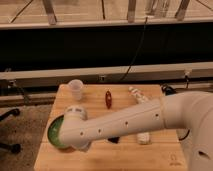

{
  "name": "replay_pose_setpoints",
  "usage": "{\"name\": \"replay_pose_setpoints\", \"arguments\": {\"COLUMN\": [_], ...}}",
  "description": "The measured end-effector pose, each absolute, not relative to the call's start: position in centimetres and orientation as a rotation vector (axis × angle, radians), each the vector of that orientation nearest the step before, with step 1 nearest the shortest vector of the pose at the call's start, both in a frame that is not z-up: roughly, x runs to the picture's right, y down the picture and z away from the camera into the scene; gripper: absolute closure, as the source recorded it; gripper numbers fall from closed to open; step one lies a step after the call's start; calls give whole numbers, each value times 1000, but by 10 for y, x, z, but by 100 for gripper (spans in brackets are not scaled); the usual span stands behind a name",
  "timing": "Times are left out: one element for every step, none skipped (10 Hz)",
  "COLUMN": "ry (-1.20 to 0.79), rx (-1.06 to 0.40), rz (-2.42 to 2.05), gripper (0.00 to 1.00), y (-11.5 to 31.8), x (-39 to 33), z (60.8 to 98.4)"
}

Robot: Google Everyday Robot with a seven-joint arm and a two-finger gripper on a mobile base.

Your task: Pick up the ceramic bowl

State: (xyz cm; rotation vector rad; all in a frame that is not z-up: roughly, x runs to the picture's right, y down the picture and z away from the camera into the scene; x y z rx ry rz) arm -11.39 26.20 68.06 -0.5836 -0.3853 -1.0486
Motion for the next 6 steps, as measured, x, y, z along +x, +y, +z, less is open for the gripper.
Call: {"name": "replay_pose_setpoints", "arguments": {"ry": [-407, -420, -439, -446, -450, -460], "rx": [-596, -608, -607, -609, -611, -610], "rz": [-1046, -1050, -1054, -1055, -1056, -1058], "gripper": [22, 20, 20, 20, 20, 20], "y": [255, 248, 243, 239, 233, 230], "x": [-121, -127, -139, -144, -149, -155], "z": [688, 694, 698, 701, 705, 708]}}
